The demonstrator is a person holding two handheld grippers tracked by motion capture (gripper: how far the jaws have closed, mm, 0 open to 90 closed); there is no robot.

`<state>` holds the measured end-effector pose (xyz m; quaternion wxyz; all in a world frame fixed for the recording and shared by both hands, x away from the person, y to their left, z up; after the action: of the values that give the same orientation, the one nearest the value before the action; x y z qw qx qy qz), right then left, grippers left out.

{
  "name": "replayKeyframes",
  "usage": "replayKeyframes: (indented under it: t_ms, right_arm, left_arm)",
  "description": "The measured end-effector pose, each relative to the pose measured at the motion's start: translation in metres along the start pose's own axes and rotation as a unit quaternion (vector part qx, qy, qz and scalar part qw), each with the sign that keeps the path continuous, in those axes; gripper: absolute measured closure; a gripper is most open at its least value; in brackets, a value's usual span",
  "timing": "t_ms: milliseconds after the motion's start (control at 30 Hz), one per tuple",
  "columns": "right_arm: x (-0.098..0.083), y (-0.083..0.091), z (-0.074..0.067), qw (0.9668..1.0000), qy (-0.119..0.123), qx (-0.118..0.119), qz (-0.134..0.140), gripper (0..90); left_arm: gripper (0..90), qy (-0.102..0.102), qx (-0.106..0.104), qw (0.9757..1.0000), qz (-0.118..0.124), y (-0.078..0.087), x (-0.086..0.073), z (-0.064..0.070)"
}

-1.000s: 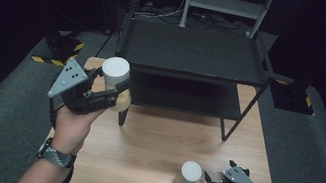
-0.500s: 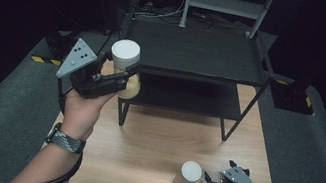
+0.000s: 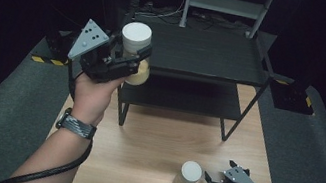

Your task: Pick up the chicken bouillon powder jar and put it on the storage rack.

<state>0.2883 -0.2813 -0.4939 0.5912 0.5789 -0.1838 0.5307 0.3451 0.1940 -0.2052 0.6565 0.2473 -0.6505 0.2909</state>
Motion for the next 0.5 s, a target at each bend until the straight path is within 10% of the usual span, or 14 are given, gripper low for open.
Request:
replayKeyframes:
  t_ms: [500]
  right_arm:
    - [0.000,0.000,0.000,1.0000,0.000,0.002,0.002,0.2]
  left_arm:
    - [34.0,0.000,0.016,0.9999,-0.001,-0.033,0.013,-0.007]
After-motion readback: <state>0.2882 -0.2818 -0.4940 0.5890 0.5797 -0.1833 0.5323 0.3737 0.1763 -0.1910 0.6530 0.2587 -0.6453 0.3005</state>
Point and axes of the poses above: each handheld gripper's, and its own axes: y roughly backward along the jaws, x roughly out of its top, z roughly to its right, the point moved 9 cm from there along -y, roughly forward along the jaws, and after that the axes turned 10 degrees about -x, right-handed, at the moved point
